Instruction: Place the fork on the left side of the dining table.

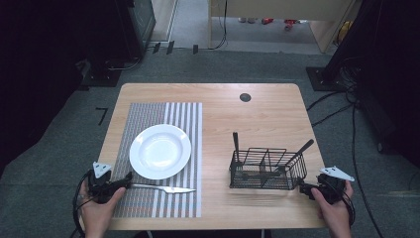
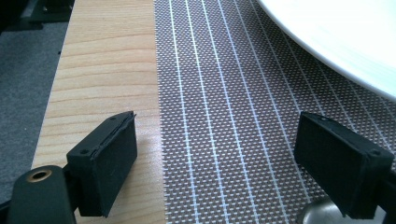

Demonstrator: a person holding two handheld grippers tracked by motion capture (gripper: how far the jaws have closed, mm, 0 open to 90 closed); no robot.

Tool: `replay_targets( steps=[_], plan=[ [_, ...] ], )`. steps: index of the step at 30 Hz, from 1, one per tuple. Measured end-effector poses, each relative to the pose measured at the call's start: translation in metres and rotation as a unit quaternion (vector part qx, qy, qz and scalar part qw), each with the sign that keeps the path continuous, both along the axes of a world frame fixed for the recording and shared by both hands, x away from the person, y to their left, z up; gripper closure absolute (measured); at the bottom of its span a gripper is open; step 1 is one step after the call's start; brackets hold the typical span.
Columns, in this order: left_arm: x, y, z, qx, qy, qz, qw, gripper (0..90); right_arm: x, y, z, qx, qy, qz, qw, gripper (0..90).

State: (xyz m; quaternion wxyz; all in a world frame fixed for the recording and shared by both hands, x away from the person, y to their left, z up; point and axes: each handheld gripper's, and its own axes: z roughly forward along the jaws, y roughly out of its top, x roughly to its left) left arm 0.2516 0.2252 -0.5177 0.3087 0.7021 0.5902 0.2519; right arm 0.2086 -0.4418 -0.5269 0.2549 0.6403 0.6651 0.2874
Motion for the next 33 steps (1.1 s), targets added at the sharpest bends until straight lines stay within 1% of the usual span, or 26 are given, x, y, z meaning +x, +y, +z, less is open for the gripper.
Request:
replay_targets(
  steps=[10,11,12,13,14,15,16,18,19,20,21,22,23,24,25,28,30,33],
  plan=[
    [-0.001,0.000,0.000,0.001,0.001,0.002,1.0000,13.8,0.000,0.000,0.000,0.000,0.000,0.000,1.0000,0.0],
    [-0.002,0.000,0.002,0.002,0.009,0.004,0.9999,13.9,0.000,0.000,0.000,0.000,0.000,0.000,1.0000,0.0],
    [-0.002,0.000,0.002,0.002,0.009,0.004,0.9999,13.9,0.000,0.000,0.000,0.000,0.000,0.000,1.0000,0.0],
    [-0.002,-0.001,0.004,0.004,0.022,0.010,0.9997,13.9,0.000,0.000,0.000,0.000,0.000,0.000,1.0000,0.1],
    [-0.003,-0.001,0.005,0.006,0.029,0.013,0.9995,13.9,0.000,0.000,0.000,0.000,0.000,0.000,1.0000,0.0],
    [-0.003,-0.001,0.005,0.006,0.029,0.013,0.9995,13.9,0.000,0.000,0.000,0.000,0.000,0.000,1.0000,0.0],
    [-0.004,-0.001,0.007,0.011,0.031,0.017,0.9993,13.9,0.000,0.000,0.000,0.000,0.000,0.000,1.0000,0.0],
    [-0.006,0.000,0.011,0.012,0.025,0.022,0.9994,13.9,0.000,0.000,0.000,0.000,0.000,0.000,1.0000,0.1],
    [-0.006,0.000,0.011,0.012,0.025,0.022,0.9994,13.9,0.000,0.000,0.000,0.000,0.000,0.000,1.0000,0.1],
    [-0.008,0.002,0.016,0.004,0.010,0.031,0.9995,13.9,0.000,0.000,0.000,0.000,0.000,0.000,1.0000,0.1],
    [-0.009,0.002,0.020,0.000,0.006,0.033,0.9994,13.9,0.000,0.000,0.000,0.000,0.000,0.000,1.0000,0.0],
    [-0.009,0.002,0.020,0.000,0.006,0.033,0.9994,13.9,0.000,0.000,0.000,0.000,0.000,0.000,1.0000,0.1],
    [-0.010,0.002,0.025,-0.005,-0.003,0.036,0.9993,13.9,0.000,0.000,0.000,0.000,0.000,0.000,1.0000,0.0],
    [-0.010,0.002,0.025,-0.005,-0.003,0.036,0.9993,13.9,0.000,0.000,0.000,0.000,0.000,0.000,1.0000,0.0],
    [-0.010,-0.001,0.030,-0.003,-0.008,0.034,0.9994,13.9,0.000,0.000,0.000,0.000,0.000,0.000,1.0000,0.0],
    [-0.011,-0.006,0.038,-0.010,-0.017,0.030,0.9994,13.9,0.000,0.000,0.000,0.000,0.000,0.000,1.0000,0.0],
    [-0.010,-0.009,0.044,-0.010,-0.023,0.027,0.9993,13.9,0.000,0.000,0.000,0.000,0.000,0.000,1.0000,0.1],
    [-0.009,-0.015,0.054,-0.017,-0.034,0.017,0.9991,13.9,0.000,0.000,0.000,0.000,0.000,0.000,1.0000,0.0]
  ],
)
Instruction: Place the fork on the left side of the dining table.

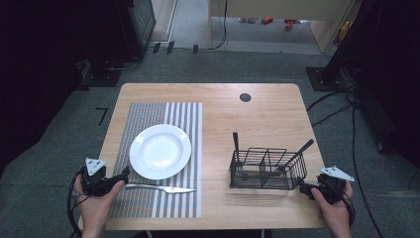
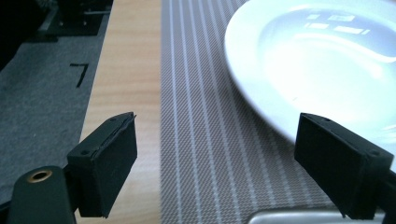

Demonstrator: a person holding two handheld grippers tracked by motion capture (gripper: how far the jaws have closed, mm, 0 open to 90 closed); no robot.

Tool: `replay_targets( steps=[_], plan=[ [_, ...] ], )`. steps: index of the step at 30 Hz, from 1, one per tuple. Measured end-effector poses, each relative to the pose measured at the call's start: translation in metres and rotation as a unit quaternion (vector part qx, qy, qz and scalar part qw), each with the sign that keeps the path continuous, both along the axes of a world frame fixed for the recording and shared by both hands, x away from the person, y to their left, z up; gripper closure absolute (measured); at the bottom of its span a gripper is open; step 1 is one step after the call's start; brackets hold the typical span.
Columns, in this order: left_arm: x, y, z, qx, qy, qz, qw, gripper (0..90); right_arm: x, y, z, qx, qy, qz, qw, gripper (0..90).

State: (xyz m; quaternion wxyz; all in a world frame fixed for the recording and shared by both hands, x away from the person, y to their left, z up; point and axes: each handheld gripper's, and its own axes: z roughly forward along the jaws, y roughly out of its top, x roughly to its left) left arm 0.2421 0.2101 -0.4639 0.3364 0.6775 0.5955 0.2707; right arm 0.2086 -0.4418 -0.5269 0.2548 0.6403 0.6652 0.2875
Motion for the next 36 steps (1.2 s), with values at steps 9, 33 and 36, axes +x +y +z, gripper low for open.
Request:
replay_targets(
  steps=[9,33,36],
  plan=[
    [0.005,-0.027,0.023,-0.014,-0.023,-0.033,0.9991,13.9,0.000,0.000,0.000,0.000,0.000,0.000,1.0000,0.1],
    [0.022,-0.112,0.056,-0.047,-0.043,-0.127,0.9898,14.0,0.000,0.000,0.000,0.000,0.000,0.000,1.0000,0.1],
    [0.025,-0.124,0.062,-0.047,-0.049,-0.141,0.9876,14.0,0.000,0.000,0.000,0.000,-0.001,0.000,1.0000,0.0]
  ],
)
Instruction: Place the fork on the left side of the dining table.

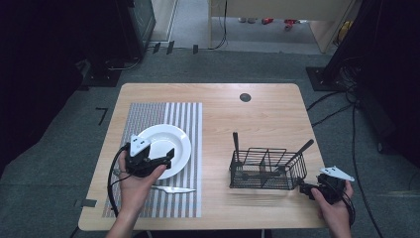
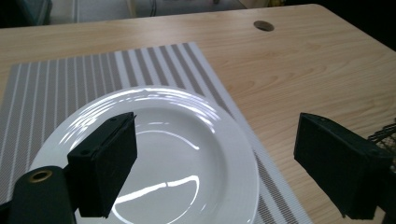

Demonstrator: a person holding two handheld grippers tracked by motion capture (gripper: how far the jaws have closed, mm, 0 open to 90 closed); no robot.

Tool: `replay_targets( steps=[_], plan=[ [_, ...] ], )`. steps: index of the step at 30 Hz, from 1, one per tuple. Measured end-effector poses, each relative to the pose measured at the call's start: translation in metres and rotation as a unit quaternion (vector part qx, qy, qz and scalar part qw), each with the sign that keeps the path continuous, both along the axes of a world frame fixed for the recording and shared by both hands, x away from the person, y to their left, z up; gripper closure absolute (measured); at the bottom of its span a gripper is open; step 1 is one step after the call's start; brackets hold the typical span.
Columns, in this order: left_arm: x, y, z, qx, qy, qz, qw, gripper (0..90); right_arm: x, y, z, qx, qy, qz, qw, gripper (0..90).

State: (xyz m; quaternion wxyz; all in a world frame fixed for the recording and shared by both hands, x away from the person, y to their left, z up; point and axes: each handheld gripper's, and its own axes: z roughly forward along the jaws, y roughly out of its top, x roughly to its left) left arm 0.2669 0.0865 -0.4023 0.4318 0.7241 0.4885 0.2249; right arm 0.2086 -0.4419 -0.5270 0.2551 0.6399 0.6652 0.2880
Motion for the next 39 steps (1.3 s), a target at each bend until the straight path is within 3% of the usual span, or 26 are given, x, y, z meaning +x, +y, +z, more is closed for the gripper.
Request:
replay_targets(
  steps=[11,16,24,26,27,29,32,33,36,37,39],
  plan=[
    [0.005,-0.037,0.015,-0.015,-0.006,-0.044,0.9989,14.4,0.000,0.000,0.000,0.000,0.000,0.000,1.0000,0.0],
    [0.006,-0.066,0.022,-0.014,-0.011,-0.082,0.9965,14.7,0.000,0.000,0.000,0.000,0.000,0.000,1.0000,0.1],
    [0.010,-0.091,0.025,-0.021,-0.004,-0.124,0.9920,15.1,0.000,0.000,0.000,0.000,0.000,0.000,1.0000,0.0],
    [0.012,-0.100,0.025,-0.031,0.003,-0.143,0.9892,15.1,0.000,0.000,0.000,0.000,0.000,0.000,1.0000,0.0],
    [0.012,-0.100,0.025,-0.031,0.003,-0.143,0.9892,15.2,0.000,0.000,0.000,0.000,0.000,0.000,1.0000,0.0],
    [0.014,-0.108,0.027,-0.034,0.004,-0.165,0.9858,17.7,0.000,0.000,0.000,0.000,0.000,-0.001,1.0000,0.1],
    [0.016,-0.116,0.028,-0.036,0.002,-0.183,0.9825,26.7,0.000,0.000,0.000,0.000,0.000,0.000,1.0000,0.1],
    [0.016,-0.116,0.028,-0.036,0.002,-0.183,0.9825,28.5,0.000,0.000,0.000,0.000,0.000,0.000,1.0000,0.1],
    [0.020,-0.125,0.031,-0.047,0.005,-0.204,0.9777,37.2,0.000,0.000,0.000,0.000,0.000,0.000,1.0000,0.0],
    [0.020,-0.125,0.031,-0.047,0.005,-0.204,0.9777,39.6,0.000,0.000,0.000,0.000,0.000,0.000,1.0000,0.0],
    [0.024,-0.130,0.031,-0.058,0.009,-0.220,0.9738,46.6,0.000,0.000,0.000,0.000,0.000,0.000,1.0000,0.0]
  ],
)
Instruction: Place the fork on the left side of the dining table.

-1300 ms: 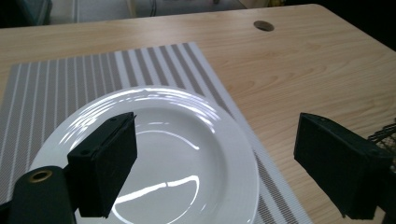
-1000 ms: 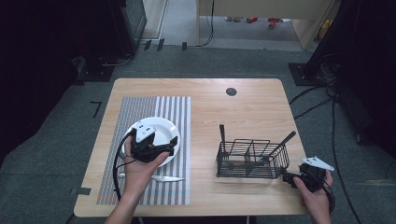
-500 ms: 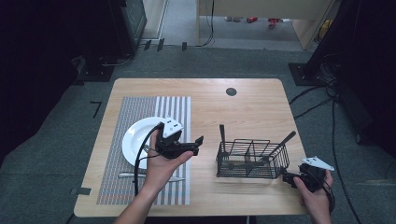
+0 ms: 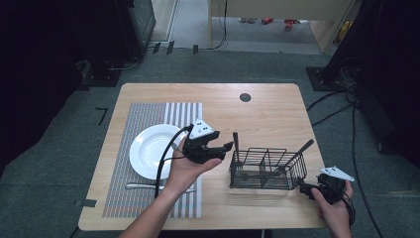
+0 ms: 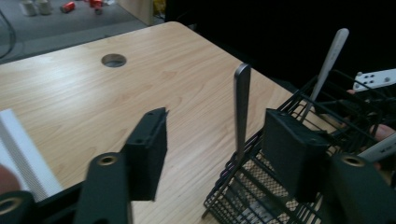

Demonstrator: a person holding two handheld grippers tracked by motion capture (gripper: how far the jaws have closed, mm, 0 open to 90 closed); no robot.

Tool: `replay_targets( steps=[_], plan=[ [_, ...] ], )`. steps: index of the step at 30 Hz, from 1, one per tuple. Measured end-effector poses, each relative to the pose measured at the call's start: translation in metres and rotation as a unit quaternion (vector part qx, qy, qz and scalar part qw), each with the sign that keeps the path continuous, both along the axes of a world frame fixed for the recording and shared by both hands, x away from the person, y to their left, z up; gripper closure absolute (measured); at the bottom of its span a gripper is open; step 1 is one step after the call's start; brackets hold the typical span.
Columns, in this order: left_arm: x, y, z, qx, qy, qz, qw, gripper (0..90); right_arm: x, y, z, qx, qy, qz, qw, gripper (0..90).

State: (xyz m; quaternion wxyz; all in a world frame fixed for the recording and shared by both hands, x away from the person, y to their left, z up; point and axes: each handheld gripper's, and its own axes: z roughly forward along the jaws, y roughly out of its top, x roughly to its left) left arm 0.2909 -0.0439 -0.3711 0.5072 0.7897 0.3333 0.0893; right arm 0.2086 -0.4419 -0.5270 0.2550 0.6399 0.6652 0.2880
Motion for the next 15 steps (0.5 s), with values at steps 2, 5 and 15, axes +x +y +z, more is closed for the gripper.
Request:
replay_targets(
  steps=[2,5,15],
  plan=[
    [0.002,-0.004,0.000,-0.005,0.003,-0.009,0.9999,49.8,0.000,0.000,0.000,0.000,0.000,0.000,1.0000,0.1],
    [0.005,-0.009,0.001,-0.007,0.004,-0.021,0.9997,54.0,0.000,0.000,0.000,0.000,0.000,0.000,1.0000,0.0],
    [0.008,-0.022,0.004,0.000,-0.004,-0.067,0.9977,78.0,0.000,0.000,0.000,0.000,0.000,0.000,1.0000,0.1]
  ],
)
